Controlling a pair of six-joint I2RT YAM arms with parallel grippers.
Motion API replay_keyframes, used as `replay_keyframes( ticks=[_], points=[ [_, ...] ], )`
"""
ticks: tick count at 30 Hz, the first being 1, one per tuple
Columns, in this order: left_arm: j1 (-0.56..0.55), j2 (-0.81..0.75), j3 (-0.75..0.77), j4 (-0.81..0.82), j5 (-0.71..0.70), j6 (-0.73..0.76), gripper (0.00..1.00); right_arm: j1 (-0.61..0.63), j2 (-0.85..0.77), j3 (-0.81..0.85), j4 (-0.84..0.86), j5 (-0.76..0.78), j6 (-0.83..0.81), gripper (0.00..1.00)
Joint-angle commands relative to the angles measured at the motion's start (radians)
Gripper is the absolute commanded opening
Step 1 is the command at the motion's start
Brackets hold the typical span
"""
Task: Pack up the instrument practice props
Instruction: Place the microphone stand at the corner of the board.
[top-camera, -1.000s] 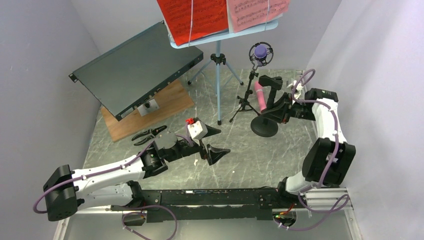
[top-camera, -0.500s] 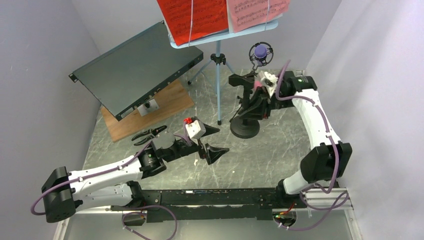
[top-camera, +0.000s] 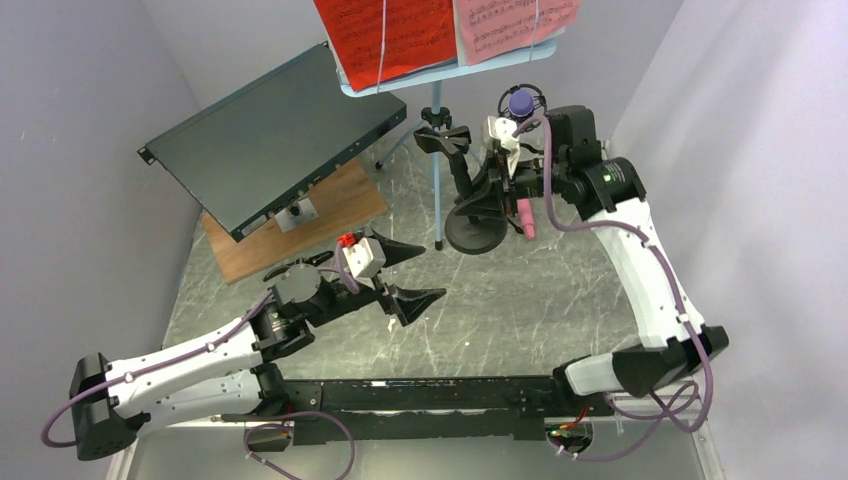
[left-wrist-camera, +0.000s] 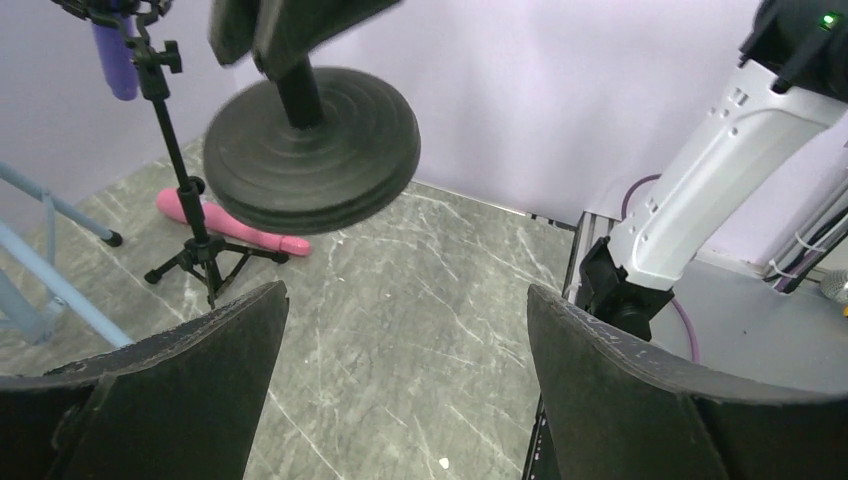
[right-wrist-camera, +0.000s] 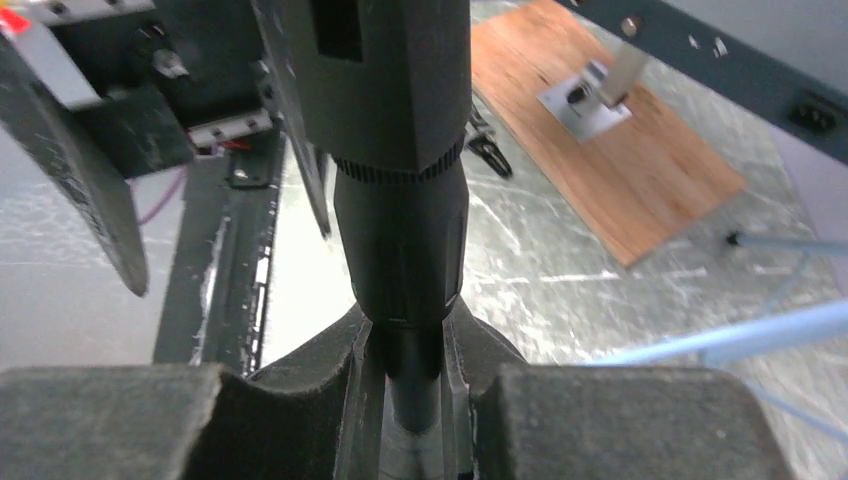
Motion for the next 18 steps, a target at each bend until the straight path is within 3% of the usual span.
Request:
replay_keyframes(
  ticks=[1, 8, 13, 18],
  points=[
    [0.002, -0.045, -0.006, -0.007, -0.029, 0.019, 0.94, 0.011, -0.107, -0.166, 0.285, 0.2, 0.186, 0.0],
    [0.002, -0.077, -0.037, -0.015, -0.051, 0.024, 0.95, -0.123, -0.288, -0.498, 0.333, 0.429, 0.159, 0.0],
    [0.002, -0.059, -0.036, -0.003, -0.046, 0.031, 0.95, -0.268, -0.362, -0.674, 0.497, 0.598, 0.274, 0.0],
    [0.002, -0.06, -0.024, -0.038, -0.033, 0.026, 0.95, -0.42, -0.337, -0.775, 0.717, 0.752, 0.427, 0.0]
  ],
)
